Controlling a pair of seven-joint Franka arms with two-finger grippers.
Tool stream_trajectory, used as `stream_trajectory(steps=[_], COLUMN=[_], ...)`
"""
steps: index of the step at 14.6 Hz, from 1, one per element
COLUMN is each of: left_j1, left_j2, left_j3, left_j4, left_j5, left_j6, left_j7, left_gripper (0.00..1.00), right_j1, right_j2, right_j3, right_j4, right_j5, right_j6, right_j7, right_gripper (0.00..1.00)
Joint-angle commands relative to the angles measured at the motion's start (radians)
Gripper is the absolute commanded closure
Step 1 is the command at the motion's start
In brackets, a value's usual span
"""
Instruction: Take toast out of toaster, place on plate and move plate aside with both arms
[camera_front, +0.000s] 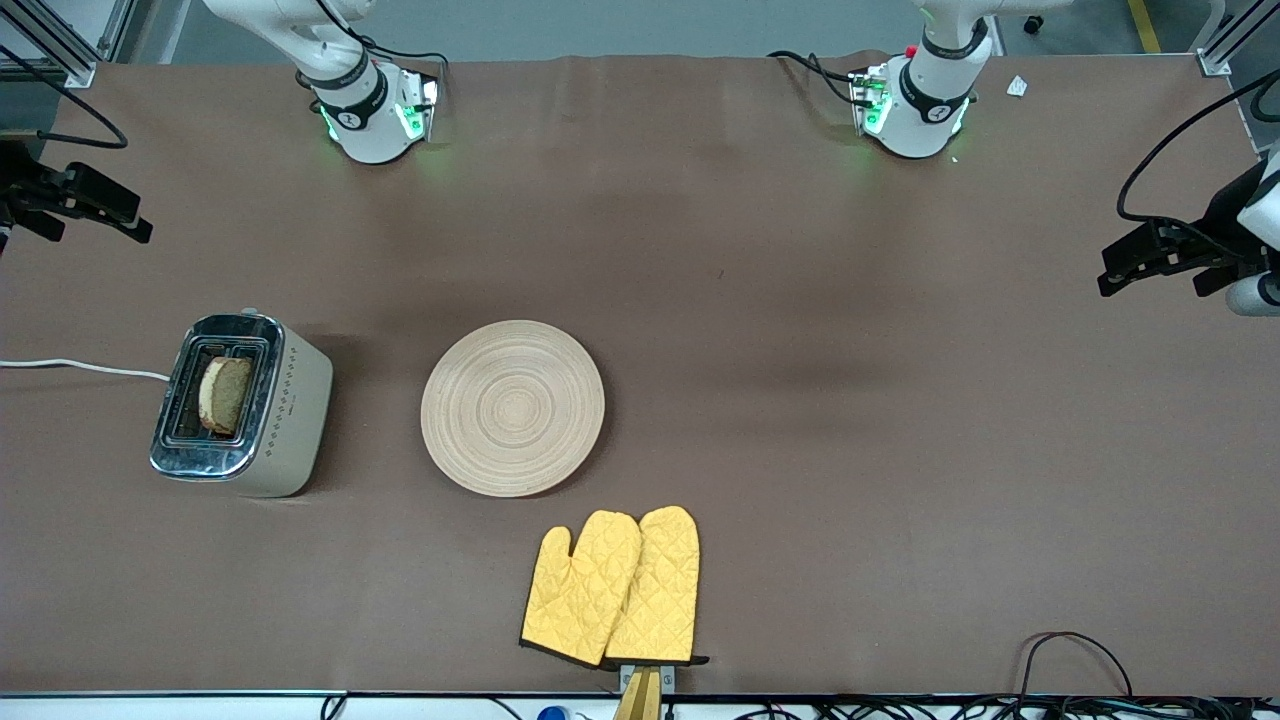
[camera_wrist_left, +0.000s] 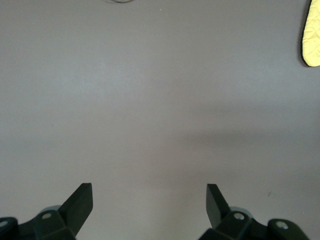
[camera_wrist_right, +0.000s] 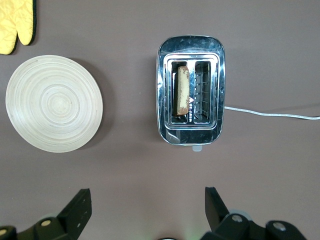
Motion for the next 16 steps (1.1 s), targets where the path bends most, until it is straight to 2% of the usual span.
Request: stream_trajectory(steps=[1,8,14,16], left_j1=[0.0,0.002,0.0,-0.007], left_j2=[0.0,0.0,0.0,0.003], left_j3=[0.0,0.0,0.0,0.0], left_j4=[0.005,0.005,0.005,0.007], left_j5=[0.014,0.014,0.014,0.048], left_j6=[0.004,0.004,0.004,0.004], left_j7=[-0.009,-0.009,-0.005,-0.003], left_gripper=[0.0,0.0,0.0,0.0], right_j1=[0.002,-0.004,-0.034,-0.033], right_j2=[-0.023,-0.012,0.104,0.144], right_j3=[-0.002,-0.007,-0.01,-0.01], right_j4=[-0.022,-0.024,-0.041,-0.062], right_j5=[0.003,0.001,-0.005,-0.02], right_j6=[0.009,0.035,0.13,0.188], right_j7=[0.016,0.016,0.017,0.017], right_gripper=[0.0,0.0,0.0,0.0])
